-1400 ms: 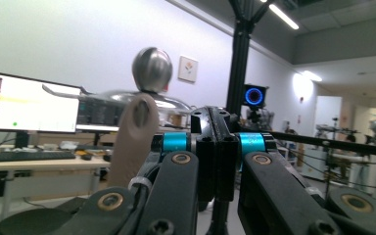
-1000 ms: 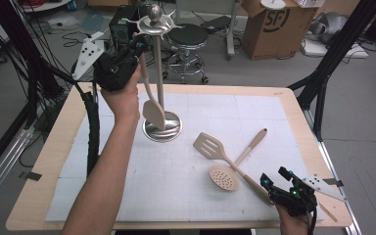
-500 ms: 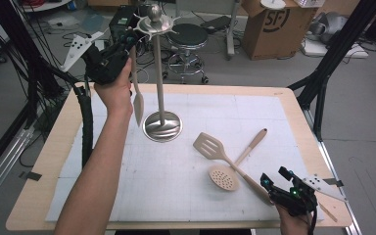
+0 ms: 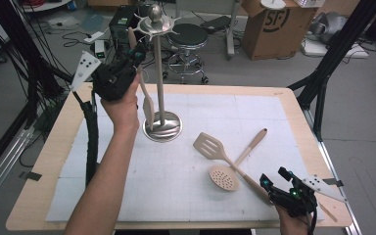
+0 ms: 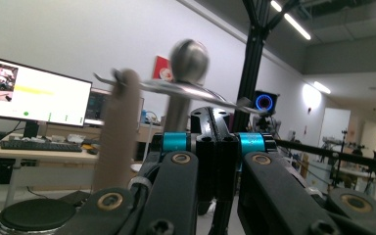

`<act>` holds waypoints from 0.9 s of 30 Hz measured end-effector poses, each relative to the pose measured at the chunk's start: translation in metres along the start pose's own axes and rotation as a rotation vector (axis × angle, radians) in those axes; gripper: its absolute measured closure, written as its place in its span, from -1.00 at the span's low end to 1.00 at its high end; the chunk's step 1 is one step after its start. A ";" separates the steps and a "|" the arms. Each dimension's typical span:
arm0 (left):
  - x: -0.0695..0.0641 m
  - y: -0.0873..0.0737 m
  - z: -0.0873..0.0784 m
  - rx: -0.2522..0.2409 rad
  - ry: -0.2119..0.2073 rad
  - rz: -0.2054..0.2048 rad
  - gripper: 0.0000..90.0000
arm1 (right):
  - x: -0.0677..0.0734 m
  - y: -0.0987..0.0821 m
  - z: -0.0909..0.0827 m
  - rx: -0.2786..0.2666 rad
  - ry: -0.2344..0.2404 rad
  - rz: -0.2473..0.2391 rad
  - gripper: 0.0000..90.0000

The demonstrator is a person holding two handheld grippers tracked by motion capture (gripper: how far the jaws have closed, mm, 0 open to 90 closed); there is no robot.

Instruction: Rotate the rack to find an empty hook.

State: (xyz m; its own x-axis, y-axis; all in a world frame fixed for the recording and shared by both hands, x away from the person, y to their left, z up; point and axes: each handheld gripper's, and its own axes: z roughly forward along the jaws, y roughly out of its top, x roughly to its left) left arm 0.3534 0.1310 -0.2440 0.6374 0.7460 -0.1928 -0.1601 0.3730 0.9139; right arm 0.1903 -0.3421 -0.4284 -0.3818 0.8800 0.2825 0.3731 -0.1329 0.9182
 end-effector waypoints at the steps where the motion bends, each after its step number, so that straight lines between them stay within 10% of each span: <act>1: -0.005 -0.002 0.001 0.003 -0.002 0.009 1.00 | 0.001 0.000 0.000 0.002 0.001 0.000 -0.66; 12: -0.026 0.005 0.017 -0.018 -0.017 0.029 1.00 | 0.001 0.000 0.005 0.016 0.003 -0.005 -0.66; 27: 0.008 0.012 0.013 -0.014 0.082 0.011 1.00 | -0.003 -0.001 0.001 0.011 -0.007 0.003 -0.66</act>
State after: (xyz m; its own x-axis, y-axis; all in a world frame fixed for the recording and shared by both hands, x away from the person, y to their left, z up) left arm 0.3661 0.1339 -0.2302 0.5721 0.7924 -0.2120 -0.1778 0.3720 0.9110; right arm 0.1918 -0.3441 -0.4301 -0.3750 0.8826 0.2835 0.3832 -0.1309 0.9143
